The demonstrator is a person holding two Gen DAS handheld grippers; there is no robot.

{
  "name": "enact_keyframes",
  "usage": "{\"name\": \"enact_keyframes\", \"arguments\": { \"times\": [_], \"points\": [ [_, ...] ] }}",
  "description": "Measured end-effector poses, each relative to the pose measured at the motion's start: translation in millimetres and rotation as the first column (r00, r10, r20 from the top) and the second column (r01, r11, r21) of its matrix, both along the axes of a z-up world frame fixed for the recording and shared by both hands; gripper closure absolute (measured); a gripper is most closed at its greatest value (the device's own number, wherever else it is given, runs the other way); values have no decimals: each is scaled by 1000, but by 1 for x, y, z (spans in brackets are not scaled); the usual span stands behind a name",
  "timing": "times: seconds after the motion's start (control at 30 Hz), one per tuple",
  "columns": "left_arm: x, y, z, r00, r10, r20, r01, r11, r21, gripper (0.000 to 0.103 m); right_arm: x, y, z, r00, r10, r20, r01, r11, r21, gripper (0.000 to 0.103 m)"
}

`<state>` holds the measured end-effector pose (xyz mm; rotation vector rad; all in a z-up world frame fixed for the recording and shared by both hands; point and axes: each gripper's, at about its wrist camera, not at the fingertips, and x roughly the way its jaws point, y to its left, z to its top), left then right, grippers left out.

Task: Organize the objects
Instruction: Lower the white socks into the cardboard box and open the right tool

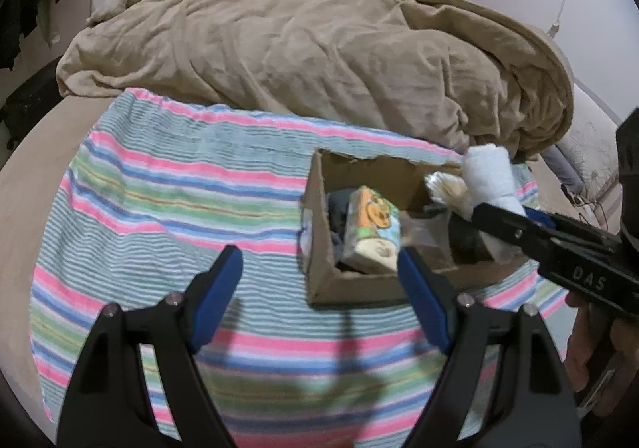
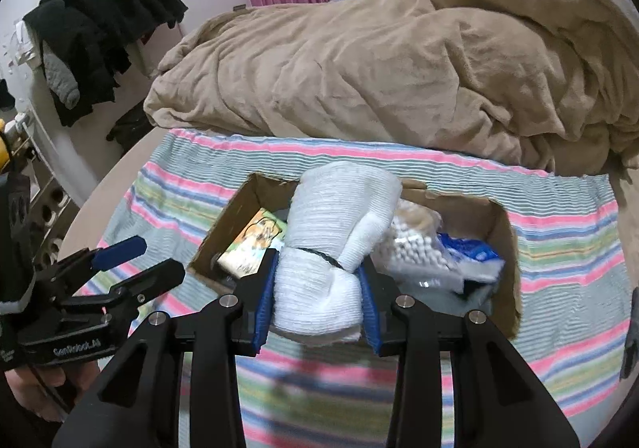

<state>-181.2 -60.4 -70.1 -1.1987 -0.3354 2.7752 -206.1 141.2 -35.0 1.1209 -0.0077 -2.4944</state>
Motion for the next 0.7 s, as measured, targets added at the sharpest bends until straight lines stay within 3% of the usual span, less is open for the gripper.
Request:
{"name": "enact_keyframes", "arguments": {
  "times": [0.43, 0.7],
  "points": [
    [-22, -7, -15, 1000, 13, 23, -12, 1000, -6, 22, -41, -33, -33, 999, 13, 43, -15, 999, 49, 63],
    [-12, -12, -9, 999, 25, 22, -25, 1000, -18, 22, -37, -36, -34, 999, 1, 39, -3, 998, 61, 49]
  ]
}}
